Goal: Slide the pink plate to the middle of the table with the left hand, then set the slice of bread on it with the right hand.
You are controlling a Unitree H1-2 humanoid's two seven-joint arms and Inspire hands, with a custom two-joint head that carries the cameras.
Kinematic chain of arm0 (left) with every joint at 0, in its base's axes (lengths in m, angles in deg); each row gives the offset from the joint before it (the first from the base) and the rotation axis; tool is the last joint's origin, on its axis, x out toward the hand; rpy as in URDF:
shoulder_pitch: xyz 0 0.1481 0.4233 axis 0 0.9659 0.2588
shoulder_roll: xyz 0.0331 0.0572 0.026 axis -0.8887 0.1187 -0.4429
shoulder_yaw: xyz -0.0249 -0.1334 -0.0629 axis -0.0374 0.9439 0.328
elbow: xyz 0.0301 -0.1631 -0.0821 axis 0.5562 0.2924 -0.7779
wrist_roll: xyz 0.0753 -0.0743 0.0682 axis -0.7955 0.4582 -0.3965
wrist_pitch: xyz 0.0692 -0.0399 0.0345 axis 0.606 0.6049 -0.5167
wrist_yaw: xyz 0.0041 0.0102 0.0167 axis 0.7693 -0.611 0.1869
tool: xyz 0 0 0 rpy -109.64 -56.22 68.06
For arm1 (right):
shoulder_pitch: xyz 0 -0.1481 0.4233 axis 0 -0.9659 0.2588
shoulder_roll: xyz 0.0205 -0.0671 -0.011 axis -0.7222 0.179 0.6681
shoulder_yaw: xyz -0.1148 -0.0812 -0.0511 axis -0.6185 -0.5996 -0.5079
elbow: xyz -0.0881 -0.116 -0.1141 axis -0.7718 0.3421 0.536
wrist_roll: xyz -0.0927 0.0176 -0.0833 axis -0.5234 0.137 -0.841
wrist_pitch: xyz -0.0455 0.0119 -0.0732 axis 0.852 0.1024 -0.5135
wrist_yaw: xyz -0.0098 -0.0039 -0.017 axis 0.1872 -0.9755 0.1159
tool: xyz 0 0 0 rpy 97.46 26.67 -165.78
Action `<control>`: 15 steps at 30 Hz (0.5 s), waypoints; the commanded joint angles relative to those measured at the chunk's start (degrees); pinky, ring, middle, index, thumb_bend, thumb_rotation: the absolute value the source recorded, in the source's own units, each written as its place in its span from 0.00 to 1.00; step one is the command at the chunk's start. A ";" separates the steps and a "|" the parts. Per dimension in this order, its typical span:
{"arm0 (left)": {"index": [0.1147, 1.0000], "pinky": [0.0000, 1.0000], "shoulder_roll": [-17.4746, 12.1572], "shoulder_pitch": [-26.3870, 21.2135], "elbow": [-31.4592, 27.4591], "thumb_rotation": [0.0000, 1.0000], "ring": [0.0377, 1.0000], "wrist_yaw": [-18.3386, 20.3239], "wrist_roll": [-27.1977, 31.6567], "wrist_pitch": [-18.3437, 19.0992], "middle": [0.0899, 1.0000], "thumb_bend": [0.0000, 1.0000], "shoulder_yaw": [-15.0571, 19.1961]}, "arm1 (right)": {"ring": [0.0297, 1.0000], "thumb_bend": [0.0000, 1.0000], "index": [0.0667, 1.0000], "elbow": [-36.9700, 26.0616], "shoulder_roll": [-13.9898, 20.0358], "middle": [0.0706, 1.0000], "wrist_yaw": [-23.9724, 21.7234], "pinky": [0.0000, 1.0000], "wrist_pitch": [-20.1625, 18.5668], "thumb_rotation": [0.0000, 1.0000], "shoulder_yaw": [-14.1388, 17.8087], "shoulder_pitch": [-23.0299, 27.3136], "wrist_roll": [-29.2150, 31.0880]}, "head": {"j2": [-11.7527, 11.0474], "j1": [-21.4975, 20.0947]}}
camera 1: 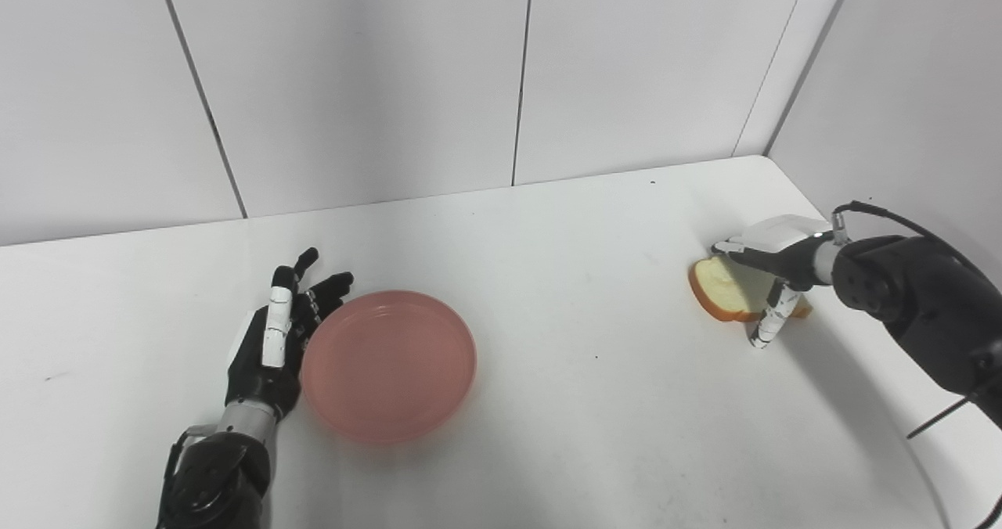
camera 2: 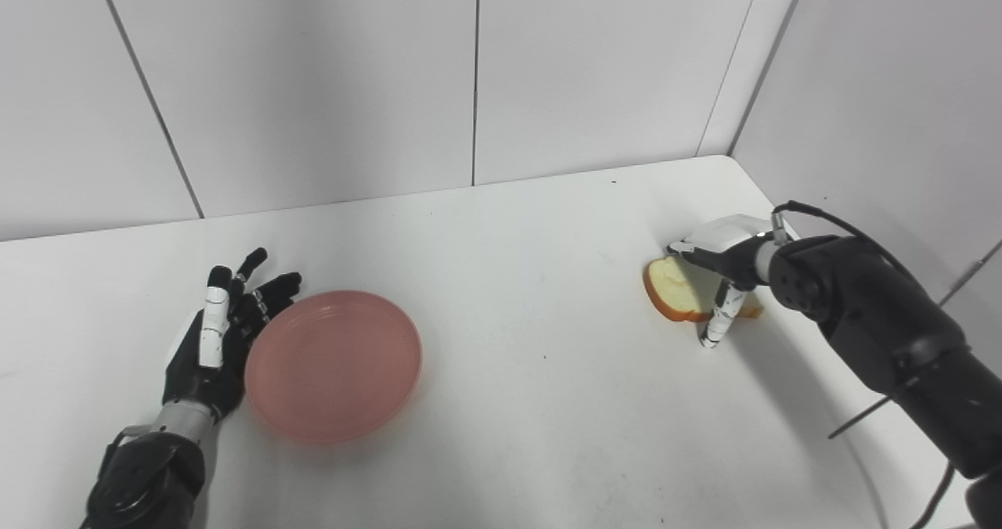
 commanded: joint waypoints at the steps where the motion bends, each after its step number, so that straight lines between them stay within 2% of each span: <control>1: 0.91 0.92 0.14 2.39 2.64 0.96 0.83 0.23 0.04 2.96 0.72 0.86 -0.08 | 0.94 1.00 0.98 0.10 1.00 0.97 1.21 0.94 -1.90 0.22 1.18 0.58 -0.18 | 0.00 0.22; 4: 0.91 0.92 0.12 2.50 2.63 0.96 0.83 0.38 -0.18 2.72 0.72 0.85 -0.28 | 0.90 1.00 0.95 0.82 0.27 0.95 3.41 0.85 -1.29 0.21 2.18 -0.09 0.90 | -0.04 0.65; 6: 0.92 0.92 0.08 2.53 2.83 0.97 0.83 0.47 -0.37 2.48 0.73 0.85 -0.42 | 0.85 1.00 0.93 1.62 -0.32 0.94 5.28 0.73 -0.80 0.17 2.65 -0.39 1.29 | -0.05 0.72; 8: 0.92 0.92 0.09 2.57 2.88 0.97 0.83 0.53 -0.37 2.47 0.73 0.84 -0.48 | 0.67 0.91 0.85 2.95 -0.82 0.76 8.28 0.56 0.59 0.04 2.86 -0.63 1.54 | -0.05 0.72; 9: 0.92 0.92 0.15 2.61 2.76 0.97 0.83 0.50 -0.29 2.63 0.73 0.84 -0.45 | 0.65 0.90 0.84 3.74 -0.93 0.74 9.97 0.55 1.35 0.04 2.58 -0.66 1.14 | -0.05 0.77; 11: 0.92 0.93 0.24 2.61 2.66 0.96 0.83 0.43 -0.19 2.82 0.73 0.84 -0.36 | 0.57 0.85 0.77 5.51 -1.13 0.64 13.01 0.50 1.82 0.01 1.24 -0.36 -1.02 | -0.05 0.77; 12: 0.92 0.93 0.26 2.60 2.63 0.96 0.83 0.38 -0.20 2.92 0.73 0.84 -0.35 | 0.51 0.68 0.73 6.06 -1.16 0.53 13.81 0.46 1.60 0.01 0.63 -0.19 -1.83 | -0.05 0.84; 13: 0.92 0.93 0.27 2.56 2.55 0.96 0.83 0.43 -0.17 2.93 0.73 0.84 -0.35 | 0.49 0.63 0.72 7.08 -1.33 0.49 14.79 0.45 1.50 0.00 0.02 0.11 -2.41 | -0.06 0.83; 14: 0.92 0.93 0.28 2.54 2.49 0.97 0.83 0.47 -0.15 2.93 0.73 0.84 -0.35 | 0.45 0.59 0.65 7.76 -1.42 0.46 15.46 0.41 1.43 0.00 -0.41 0.32 -2.63 | -0.06 0.83; 15: 0.92 0.93 0.28 2.49 2.43 0.97 0.83 0.57 -0.06 2.94 0.73 0.84 -0.33 | 0.45 0.58 0.64 8.11 -1.40 0.45 15.74 0.39 1.18 0.00 -0.95 0.51 -2.96 | 0.12 0.86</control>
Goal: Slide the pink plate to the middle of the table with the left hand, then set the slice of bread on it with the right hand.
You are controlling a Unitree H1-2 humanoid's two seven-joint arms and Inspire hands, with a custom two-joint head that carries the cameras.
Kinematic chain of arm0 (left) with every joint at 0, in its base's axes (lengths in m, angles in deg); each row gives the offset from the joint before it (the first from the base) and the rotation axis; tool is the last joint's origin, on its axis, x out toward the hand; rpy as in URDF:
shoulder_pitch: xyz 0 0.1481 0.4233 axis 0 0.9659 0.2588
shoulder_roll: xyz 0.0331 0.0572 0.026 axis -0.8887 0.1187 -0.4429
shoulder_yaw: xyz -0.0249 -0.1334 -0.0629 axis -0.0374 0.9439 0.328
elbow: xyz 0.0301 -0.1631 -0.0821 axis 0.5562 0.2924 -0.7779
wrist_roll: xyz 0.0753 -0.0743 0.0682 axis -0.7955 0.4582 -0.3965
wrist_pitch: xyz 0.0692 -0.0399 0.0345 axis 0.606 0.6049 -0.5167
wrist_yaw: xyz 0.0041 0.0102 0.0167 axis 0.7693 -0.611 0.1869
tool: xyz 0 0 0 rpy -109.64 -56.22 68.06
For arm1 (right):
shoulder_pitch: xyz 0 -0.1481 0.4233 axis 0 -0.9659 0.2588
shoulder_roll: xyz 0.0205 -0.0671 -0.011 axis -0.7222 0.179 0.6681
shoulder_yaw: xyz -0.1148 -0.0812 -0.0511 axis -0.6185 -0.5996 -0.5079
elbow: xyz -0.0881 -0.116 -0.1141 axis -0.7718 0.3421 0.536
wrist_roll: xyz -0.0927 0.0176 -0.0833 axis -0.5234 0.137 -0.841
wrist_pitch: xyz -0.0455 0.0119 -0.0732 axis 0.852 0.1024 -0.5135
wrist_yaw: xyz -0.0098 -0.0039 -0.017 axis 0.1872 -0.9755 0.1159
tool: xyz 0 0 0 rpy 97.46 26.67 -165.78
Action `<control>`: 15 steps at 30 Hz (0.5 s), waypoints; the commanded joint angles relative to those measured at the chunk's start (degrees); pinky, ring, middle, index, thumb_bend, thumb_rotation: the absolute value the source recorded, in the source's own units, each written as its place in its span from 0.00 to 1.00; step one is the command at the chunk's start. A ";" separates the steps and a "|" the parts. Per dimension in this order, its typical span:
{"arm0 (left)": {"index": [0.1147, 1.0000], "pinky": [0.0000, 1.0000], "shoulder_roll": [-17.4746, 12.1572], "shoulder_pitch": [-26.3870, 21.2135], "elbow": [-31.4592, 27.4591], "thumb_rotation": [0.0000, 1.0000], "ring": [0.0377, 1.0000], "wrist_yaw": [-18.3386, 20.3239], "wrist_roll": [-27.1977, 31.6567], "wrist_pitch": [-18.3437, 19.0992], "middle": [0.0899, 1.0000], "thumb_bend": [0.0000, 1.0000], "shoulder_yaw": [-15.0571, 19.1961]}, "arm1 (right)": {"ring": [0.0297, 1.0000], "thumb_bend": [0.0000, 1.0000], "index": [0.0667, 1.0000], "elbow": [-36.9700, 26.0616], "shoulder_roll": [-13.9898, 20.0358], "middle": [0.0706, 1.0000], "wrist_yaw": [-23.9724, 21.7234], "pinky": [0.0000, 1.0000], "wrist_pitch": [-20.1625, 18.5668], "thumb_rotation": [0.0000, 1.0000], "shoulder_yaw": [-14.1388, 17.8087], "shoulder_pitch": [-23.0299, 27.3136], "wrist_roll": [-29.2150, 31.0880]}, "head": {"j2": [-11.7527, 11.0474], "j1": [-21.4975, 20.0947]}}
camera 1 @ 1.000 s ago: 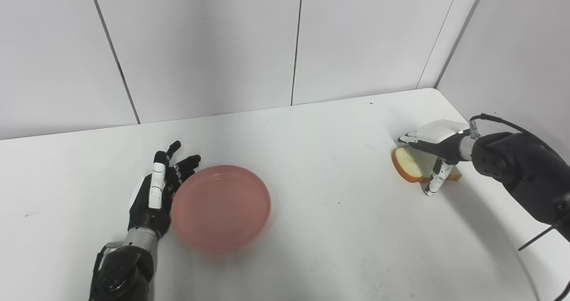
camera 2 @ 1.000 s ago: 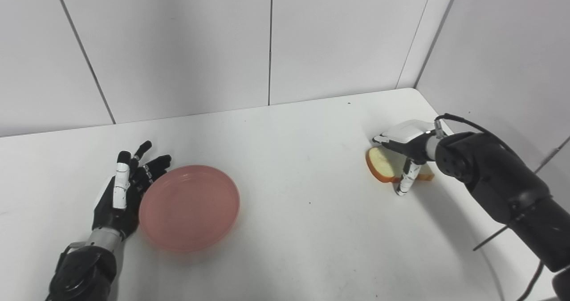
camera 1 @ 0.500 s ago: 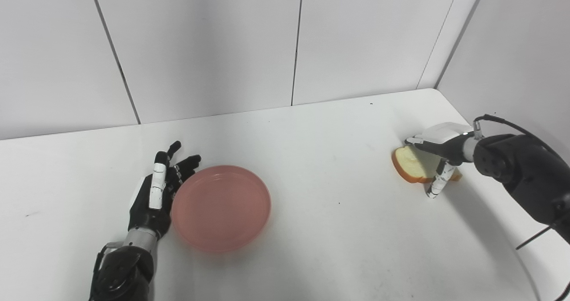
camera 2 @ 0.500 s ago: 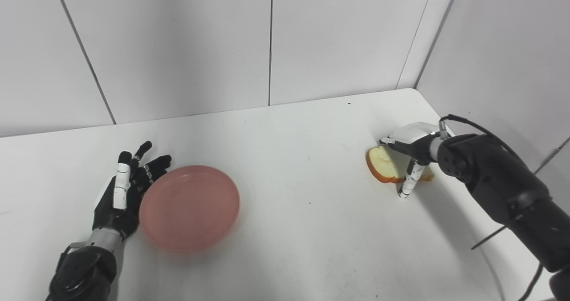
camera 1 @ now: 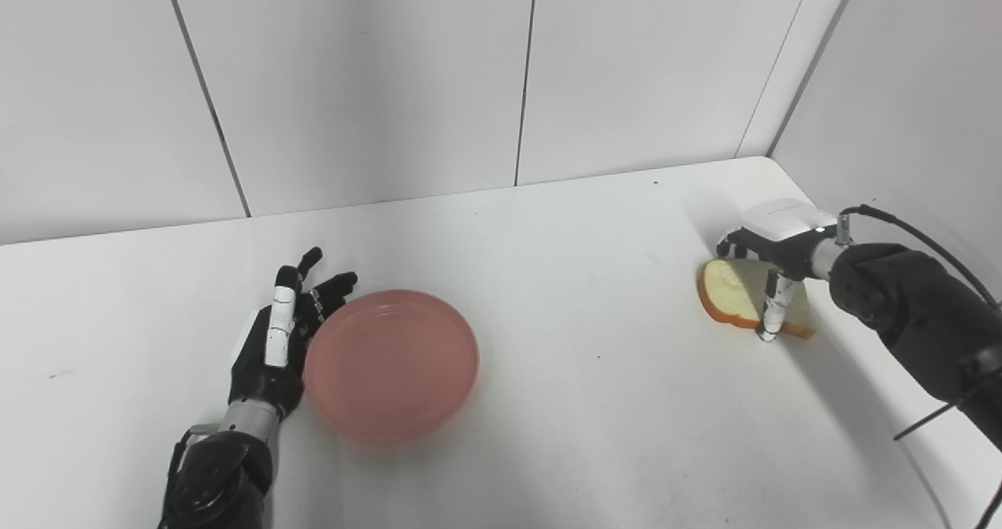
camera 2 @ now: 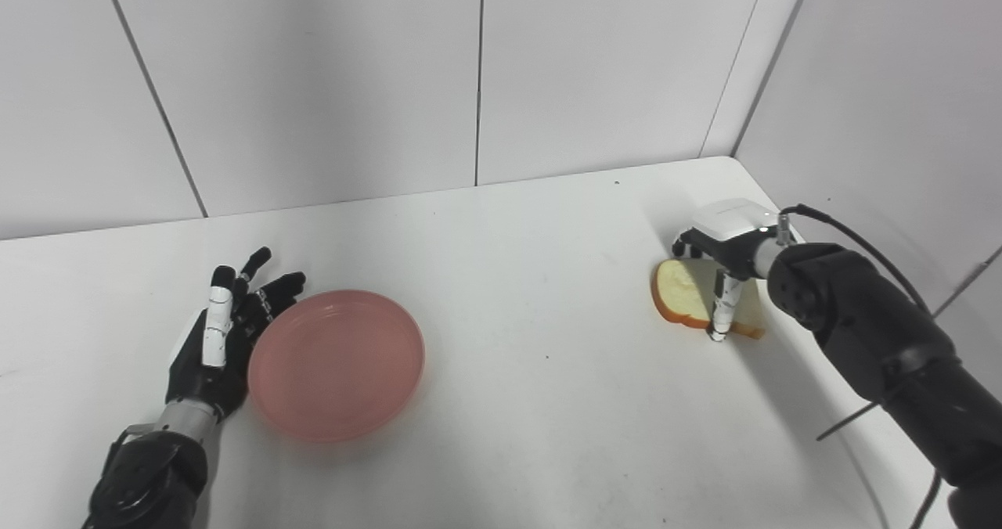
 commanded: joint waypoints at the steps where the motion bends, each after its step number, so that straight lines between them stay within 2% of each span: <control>1: 0.92 0.93 0.10 2.43 2.12 0.97 0.84 0.25 -0.07 3.11 0.73 0.83 -0.29 | 0.45 0.57 0.63 1.97 0.73 0.45 1.35 0.38 -0.06 0.00 -1.23 0.21 -2.71 | 0.03 0.07; 3: 0.92 0.92 0.08 2.40 1.90 0.97 0.83 0.27 -0.06 3.16 0.73 0.84 -0.29 | 0.44 0.57 0.62 1.66 0.65 0.45 0.74 0.37 -1.48 0.00 -1.60 0.28 -2.77 | 0.08 0.12; 8: 0.92 0.90 0.15 2.24 1.69 0.98 0.82 0.13 -0.40 3.04 0.72 0.85 -0.51 | 0.45 0.57 0.61 3.34 0.61 0.45 1.76 0.36 -1.03 0.00 -2.78 0.76 -3.35 | 0.20 0.27; 11: 0.92 0.89 0.22 2.07 2.14 0.97 0.82 0.29 -0.18 2.74 0.73 0.86 -0.42 | 0.47 0.57 0.62 3.14 0.69 0.45 2.15 0.39 -1.50 0.00 -3.22 0.73 -3.68 | 0.46 0.28; 15: 0.93 0.90 0.26 2.23 1.69 0.97 0.82 0.30 -0.17 3.01 0.73 0.85 -0.45 | 0.45 0.57 0.62 1.58 0.92 0.45 2.09 0.37 -1.92 0.00 -3.36 0.16 -4.13 | 0.46 0.28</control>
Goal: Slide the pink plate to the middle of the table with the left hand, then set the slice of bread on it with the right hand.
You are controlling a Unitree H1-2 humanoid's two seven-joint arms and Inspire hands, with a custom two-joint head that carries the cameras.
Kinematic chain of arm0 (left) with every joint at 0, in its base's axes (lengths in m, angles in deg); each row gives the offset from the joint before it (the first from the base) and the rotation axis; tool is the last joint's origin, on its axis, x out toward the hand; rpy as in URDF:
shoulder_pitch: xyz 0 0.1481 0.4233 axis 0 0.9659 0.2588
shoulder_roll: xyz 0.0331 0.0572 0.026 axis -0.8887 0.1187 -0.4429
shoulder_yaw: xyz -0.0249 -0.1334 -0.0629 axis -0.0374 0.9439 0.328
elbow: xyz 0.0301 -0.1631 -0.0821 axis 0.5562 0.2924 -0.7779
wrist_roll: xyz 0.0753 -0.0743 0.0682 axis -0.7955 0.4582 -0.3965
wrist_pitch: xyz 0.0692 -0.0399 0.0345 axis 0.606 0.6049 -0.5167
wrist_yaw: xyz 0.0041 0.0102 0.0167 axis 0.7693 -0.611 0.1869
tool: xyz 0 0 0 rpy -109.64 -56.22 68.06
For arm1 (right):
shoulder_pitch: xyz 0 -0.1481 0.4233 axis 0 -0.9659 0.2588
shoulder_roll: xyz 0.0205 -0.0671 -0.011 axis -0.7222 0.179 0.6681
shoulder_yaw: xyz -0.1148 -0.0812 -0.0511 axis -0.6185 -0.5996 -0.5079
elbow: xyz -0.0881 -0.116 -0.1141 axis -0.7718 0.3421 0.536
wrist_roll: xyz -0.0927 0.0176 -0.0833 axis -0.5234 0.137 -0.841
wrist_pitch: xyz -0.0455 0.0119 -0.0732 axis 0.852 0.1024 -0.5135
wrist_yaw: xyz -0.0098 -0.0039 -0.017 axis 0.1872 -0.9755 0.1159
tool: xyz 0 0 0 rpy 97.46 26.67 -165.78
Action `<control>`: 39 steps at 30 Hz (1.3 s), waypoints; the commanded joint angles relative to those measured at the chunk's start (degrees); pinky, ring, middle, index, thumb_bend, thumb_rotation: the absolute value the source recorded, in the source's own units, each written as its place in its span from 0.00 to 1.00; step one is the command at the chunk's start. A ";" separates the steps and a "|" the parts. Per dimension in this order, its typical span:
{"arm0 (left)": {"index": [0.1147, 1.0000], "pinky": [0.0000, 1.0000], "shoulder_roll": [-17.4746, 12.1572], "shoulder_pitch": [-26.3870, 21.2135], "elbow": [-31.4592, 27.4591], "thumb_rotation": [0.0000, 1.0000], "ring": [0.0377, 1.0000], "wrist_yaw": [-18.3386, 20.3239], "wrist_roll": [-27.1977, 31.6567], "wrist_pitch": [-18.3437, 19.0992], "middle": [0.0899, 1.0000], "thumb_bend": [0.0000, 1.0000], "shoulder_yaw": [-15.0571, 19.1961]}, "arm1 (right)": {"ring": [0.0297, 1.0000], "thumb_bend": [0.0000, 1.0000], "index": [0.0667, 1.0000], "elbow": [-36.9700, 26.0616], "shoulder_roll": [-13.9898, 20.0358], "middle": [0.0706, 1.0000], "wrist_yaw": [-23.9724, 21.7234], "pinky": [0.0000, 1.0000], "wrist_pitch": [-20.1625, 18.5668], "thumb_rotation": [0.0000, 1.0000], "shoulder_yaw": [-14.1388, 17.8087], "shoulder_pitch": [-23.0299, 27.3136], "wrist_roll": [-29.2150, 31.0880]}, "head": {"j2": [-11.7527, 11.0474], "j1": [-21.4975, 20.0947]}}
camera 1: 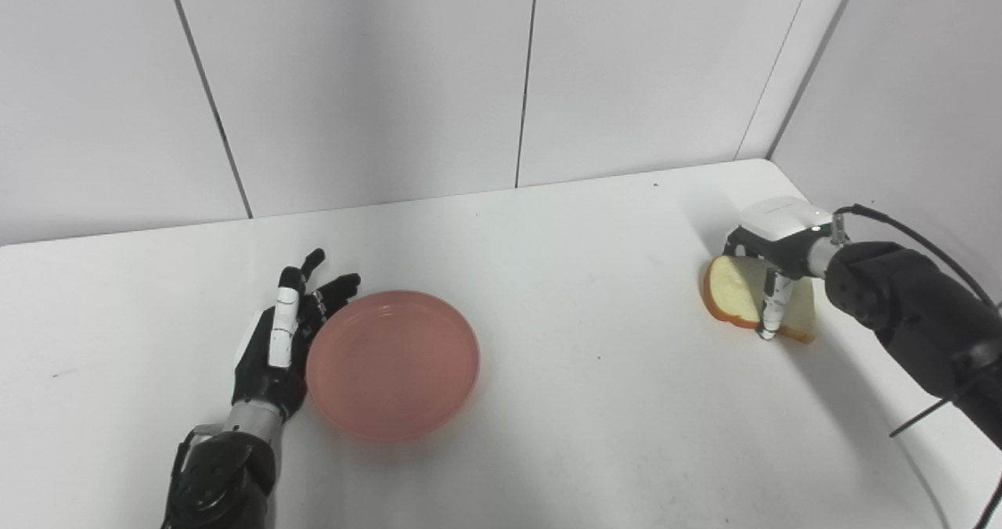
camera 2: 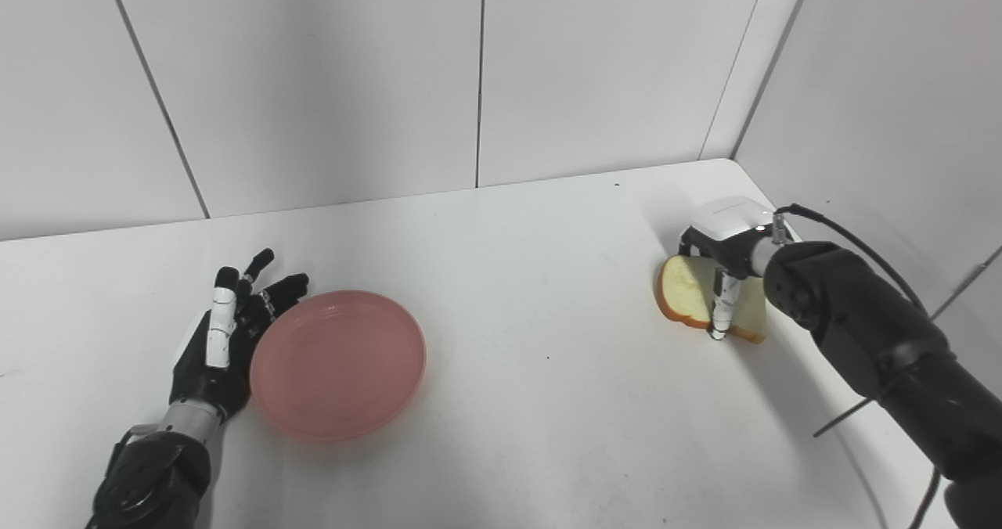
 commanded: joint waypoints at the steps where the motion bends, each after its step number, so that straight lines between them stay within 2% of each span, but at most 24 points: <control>1: 0.93 0.90 0.18 2.11 1.72 0.97 0.82 0.25 -0.20 3.01 0.73 0.84 -0.44 | 0.45 0.57 0.62 0.53 0.75 0.45 0.84 0.38 -1.94 0.00 -0.93 -1.02 -3.18 | 0.02 0.02; 4: 0.93 0.90 0.09 2.07 2.15 0.98 0.82 0.28 -0.36 2.77 0.73 0.84 -0.52 | 0.45 0.57 0.61 -0.85 0.88 0.45 0.34 0.37 -1.84 0.00 -0.43 -1.35 -2.96 | 0.02 0.02; 6: 0.92 0.90 0.10 2.12 2.16 0.98 0.82 0.23 -0.45 2.78 0.73 0.84 -0.58 | 0.49 0.57 0.61 -1.49 1.11 0.45 0.42 0.42 -1.35 0.00 -0.15 -1.44 -3.00 | 0.33 -0.22; 7: 0.92 0.90 0.15 2.17 2.06 0.98 0.82 0.14 -0.48 2.89 0.73 0.84 -0.58 | 0.48 0.57 0.60 -2.09 1.32 0.45 0.47 0.41 -1.00 0.00 0.03 -1.43 -2.91 | 0.35 -0.19; 9: 0.92 0.91 0.32 2.20 2.03 0.97 0.82 -0.06 -0.42 3.14 0.72 0.84 -0.51 | 0.39 0.54 0.50 -3.50 1.71 0.42 0.61 0.32 0.05 0.00 0.50 -1.25 -2.31 | 0.26 -0.06; 12: 0.92 0.91 0.41 2.13 2.23 0.97 0.82 -0.12 -0.48 3.11 0.72 0.84 -0.54 | 0.35 0.53 0.48 -5.30 2.21 0.41 1.52 0.28 2.26 0.01 0.51 -0.49 -2.48 | 0.22 -0.08; 17: 0.92 0.90 0.54 1.87 2.98 0.98 0.82 -0.16 -0.84 2.48 0.73 0.84 -0.79 | 0.32 0.53 0.49 -12.20 2.37 0.40 -3.35 0.26 2.08 0.01 1.39 1.58 -0.89 | -0.04 0.24; 19: 0.92 0.90 0.64 1.94 2.95 0.98 0.82 -0.14 -0.91 2.33 0.74 0.83 -0.89 | 0.31 0.53 0.49 -16.46 2.92 0.40 -6.84 0.25 2.61 0.01 1.86 2.71 1.05 | 0.09 0.37; 24: 0.92 0.89 1.04 2.06 2.70 0.98 0.82 -0.08 -0.70 2.30 0.73 0.84 -1.04 | 0.38 0.53 0.48 -24.31 3.17 0.43 -14.70 0.33 2.06 0.01 2.83 5.81 4.25 | 0.31 0.62; 31: 0.93 0.87 2.00 1.48 5.08 0.95 0.81 0.34 -0.37 0.66 0.75 0.85 -1.16 | 0.39 0.53 0.49 -29.44 -0.83 0.43 -20.03 0.34 0.60 0.01 2.79 10.29 4.07 | 0.18 3.33; 36: 0.93 0.88 2.95 0.97 6.25 0.94 0.81 -0.24 -0.93 -0.15 0.74 0.88 -1.48 | 0.38 0.53 0.49 -29.76 -4.49 0.42 -20.59 0.33 2.68 0.01 2.14 12.43 4.60 | 0.31 6.23; 39: 0.93 0.90 3.62 0.50 7.15 0.93 0.83 -0.29 -0.75 -0.49 0.74 0.88 -1.31 | 0.38 0.53 0.50 -29.47 -7.51 0.41 -21.24 0.33 2.05 0.01 1.51 13.66 4.41 | 0.23 7.05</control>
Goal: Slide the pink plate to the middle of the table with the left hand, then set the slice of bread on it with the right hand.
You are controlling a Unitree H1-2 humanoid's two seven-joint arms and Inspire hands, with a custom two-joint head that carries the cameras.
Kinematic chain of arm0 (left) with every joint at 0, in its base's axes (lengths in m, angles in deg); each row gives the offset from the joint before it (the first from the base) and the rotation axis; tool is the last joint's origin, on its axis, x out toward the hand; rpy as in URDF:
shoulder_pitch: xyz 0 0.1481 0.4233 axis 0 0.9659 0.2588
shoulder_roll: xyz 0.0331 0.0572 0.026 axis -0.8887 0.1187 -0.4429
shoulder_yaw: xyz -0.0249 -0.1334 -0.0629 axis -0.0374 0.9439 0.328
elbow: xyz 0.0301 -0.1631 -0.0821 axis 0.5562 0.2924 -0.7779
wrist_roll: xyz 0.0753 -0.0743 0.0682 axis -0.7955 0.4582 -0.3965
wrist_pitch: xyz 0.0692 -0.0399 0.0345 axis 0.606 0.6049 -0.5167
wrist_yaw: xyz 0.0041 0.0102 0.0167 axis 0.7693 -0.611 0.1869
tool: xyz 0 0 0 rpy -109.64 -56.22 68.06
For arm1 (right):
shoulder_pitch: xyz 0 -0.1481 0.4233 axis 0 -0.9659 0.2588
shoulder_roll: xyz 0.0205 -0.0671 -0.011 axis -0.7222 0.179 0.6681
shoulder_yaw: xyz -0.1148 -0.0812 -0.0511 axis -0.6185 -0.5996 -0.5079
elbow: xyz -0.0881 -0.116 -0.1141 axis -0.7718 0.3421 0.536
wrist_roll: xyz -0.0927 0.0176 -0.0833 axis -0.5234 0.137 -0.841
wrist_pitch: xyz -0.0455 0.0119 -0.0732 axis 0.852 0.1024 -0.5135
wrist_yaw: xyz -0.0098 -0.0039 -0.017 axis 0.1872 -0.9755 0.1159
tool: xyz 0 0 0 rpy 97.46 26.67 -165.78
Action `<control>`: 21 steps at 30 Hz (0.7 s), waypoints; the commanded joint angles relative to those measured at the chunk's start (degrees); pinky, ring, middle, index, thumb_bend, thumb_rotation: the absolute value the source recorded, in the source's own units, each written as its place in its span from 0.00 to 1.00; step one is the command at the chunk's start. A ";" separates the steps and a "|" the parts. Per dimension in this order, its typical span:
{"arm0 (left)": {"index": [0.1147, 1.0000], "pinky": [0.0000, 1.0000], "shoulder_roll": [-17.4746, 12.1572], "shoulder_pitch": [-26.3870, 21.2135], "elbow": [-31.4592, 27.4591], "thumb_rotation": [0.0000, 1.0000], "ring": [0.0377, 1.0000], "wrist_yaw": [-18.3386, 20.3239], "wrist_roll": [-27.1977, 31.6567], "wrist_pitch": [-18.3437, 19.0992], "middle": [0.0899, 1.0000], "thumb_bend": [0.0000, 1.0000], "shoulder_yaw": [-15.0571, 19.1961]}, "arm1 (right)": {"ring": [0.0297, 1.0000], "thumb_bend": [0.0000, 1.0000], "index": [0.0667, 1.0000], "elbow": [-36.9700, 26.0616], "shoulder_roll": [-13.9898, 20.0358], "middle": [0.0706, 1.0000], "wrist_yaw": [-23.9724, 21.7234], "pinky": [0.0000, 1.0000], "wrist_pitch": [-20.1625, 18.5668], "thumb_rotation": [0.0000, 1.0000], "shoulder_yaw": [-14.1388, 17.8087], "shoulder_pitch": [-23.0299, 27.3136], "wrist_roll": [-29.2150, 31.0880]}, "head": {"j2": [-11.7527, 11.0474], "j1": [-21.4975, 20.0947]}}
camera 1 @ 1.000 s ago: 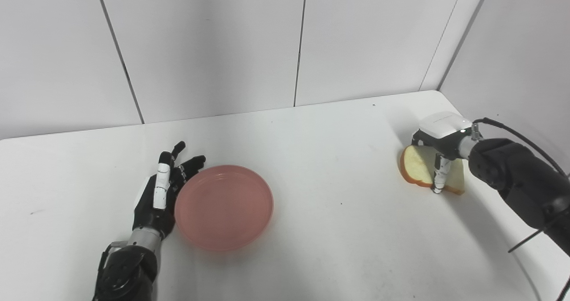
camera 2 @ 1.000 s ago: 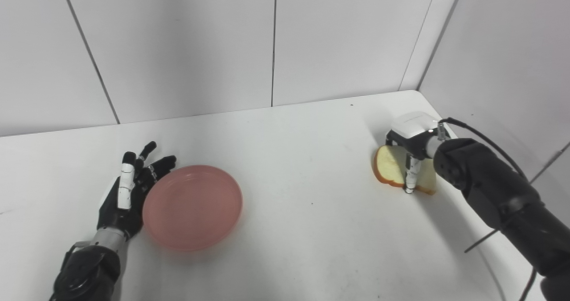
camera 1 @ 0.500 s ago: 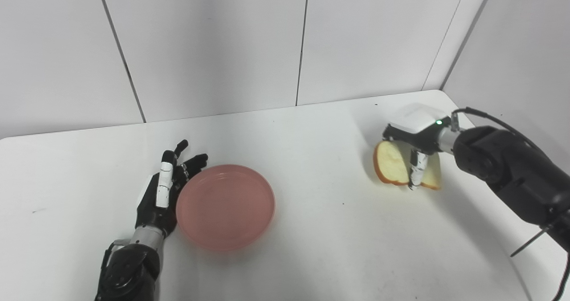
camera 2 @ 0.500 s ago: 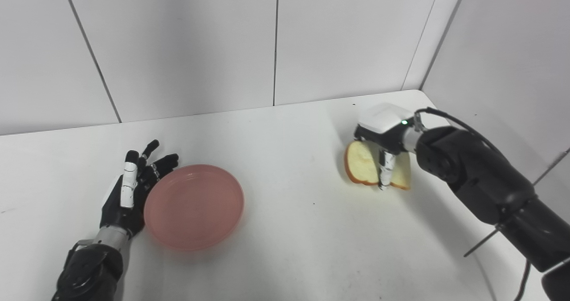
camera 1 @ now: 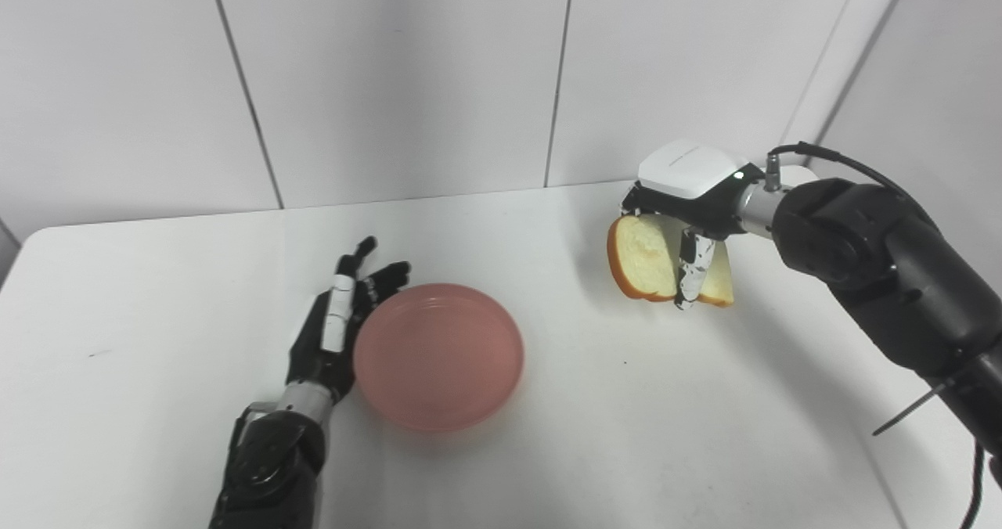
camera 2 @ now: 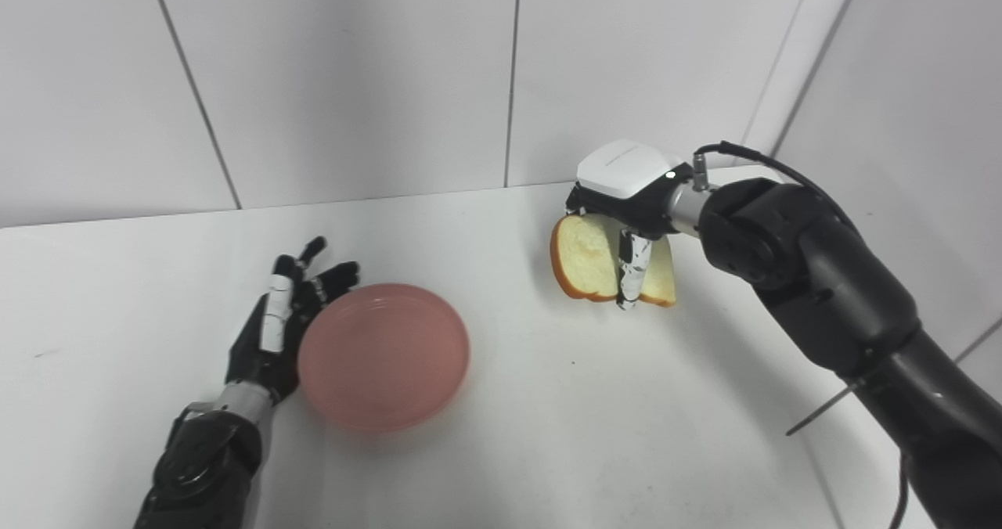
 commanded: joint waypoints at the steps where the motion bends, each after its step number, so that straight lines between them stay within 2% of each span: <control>1: 0.94 0.91 0.92 2.03 3.75 0.93 0.83 -0.35 -0.24 2.30 0.74 0.88 -0.30 | 0.39 0.52 0.50 -1.01 -0.81 0.41 0.20 0.34 0.03 0.01 0.47 3.94 0.00 | -0.02 0.70; 2: 0.94 0.92 1.10 1.95 3.93 0.93 0.83 -0.38 -0.21 2.21 0.75 0.88 -0.23 | 0.41 0.52 0.50 -0.93 -1.68 0.42 0.11 0.35 0.05 0.01 0.18 4.34 -0.27 | -0.02 0.70; 4: 0.94 0.91 1.51 1.81 4.31 0.93 0.83 -0.56 -0.40 1.86 0.74 0.87 -0.20 | 0.42 0.56 0.58 -0.71 -2.84 0.44 -0.15 0.36 0.16 0.00 -0.38 4.92 -0.96 | -0.11 1.51; 6: 0.94 0.90 1.89 1.70 4.64 0.93 0.83 -0.70 -0.46 1.51 0.74 0.87 -0.13 | 0.43 0.57 0.60 -0.88 -4.71 0.45 -0.61 0.38 -0.12 0.00 -1.39 5.55 -1.90 | -0.04 2.59; 16: 0.94 0.91 3.26 0.97 6.09 0.92 0.83 -1.50 -1.03 -0.43 0.73 0.87 -0.17 | 0.42 0.57 0.57 3.01 -12.95 0.45 0.67 0.36 1.92 0.00 -5.60 8.58 -2.24 | -0.18 8.41; 21: 0.93 0.87 3.62 0.62 7.05 0.93 0.81 -2.34 -1.36 -1.55 0.73 0.87 -0.20 | 0.44 0.57 0.60 4.72 -15.76 0.45 0.69 0.38 2.62 0.00 -7.63 9.68 -3.27 | 0.01 10.05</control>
